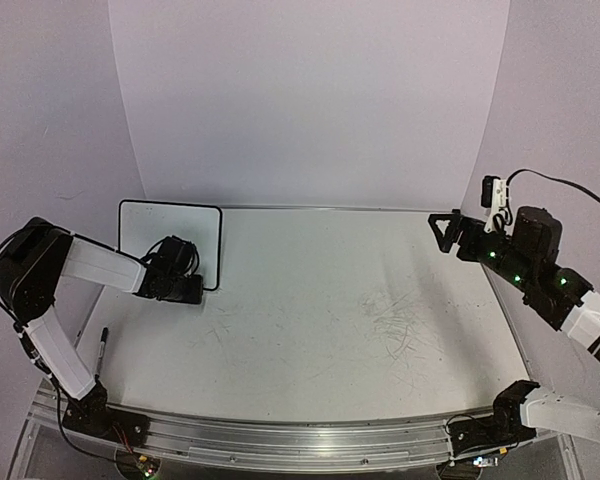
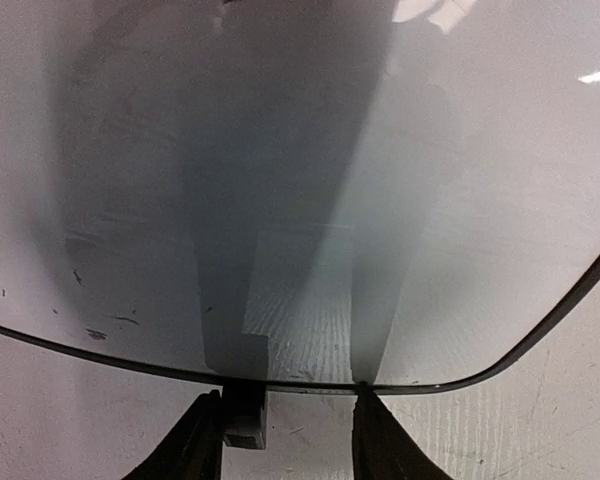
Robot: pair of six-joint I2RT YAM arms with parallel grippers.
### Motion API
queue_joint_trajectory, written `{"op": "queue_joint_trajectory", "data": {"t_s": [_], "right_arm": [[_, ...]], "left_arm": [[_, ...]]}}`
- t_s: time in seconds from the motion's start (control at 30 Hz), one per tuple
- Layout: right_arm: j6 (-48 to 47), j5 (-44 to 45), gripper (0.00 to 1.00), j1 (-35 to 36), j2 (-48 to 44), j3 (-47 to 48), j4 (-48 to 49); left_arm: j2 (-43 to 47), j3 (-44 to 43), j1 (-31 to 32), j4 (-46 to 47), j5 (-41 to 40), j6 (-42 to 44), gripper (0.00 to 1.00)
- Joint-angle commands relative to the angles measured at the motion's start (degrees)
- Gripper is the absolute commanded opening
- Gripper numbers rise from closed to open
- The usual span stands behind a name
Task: Write a sentence on the whiteboard
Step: Move the whiteboard to the center of the board.
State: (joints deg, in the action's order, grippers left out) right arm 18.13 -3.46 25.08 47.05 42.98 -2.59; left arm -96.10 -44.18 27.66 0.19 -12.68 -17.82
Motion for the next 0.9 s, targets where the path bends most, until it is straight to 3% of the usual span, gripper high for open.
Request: {"op": "queue_joint_trajectory", "data": {"t_s": [0.0, 0.4, 0.57, 0.87], "right_arm": [[1.3, -1.6, 0.98, 0.2, 0.2, 0.8, 2.1], [1.7, -1.4, 0.98, 0.2, 1.9, -0.2, 1.6], [2.1, -3.1, 0.98, 0.3, 5.6, -0.2, 0.1], [5.2, -5.5, 0.98, 1.8, 8.8, -4.6, 1.5]], "left_arm": [[-1.0, -2.6, 0.0, 2.3, -0.3, 1.5, 0.30], [-0.7, -3.3, 4.9, 1.7, 0.6, -4.2, 0.05], [-3.0, -6.5, 12.2, 0.4, -0.8, -14.0, 0.00], [-13.3, -16.8, 29.0, -2.6, -7.2, -33.9, 0.00]]}}
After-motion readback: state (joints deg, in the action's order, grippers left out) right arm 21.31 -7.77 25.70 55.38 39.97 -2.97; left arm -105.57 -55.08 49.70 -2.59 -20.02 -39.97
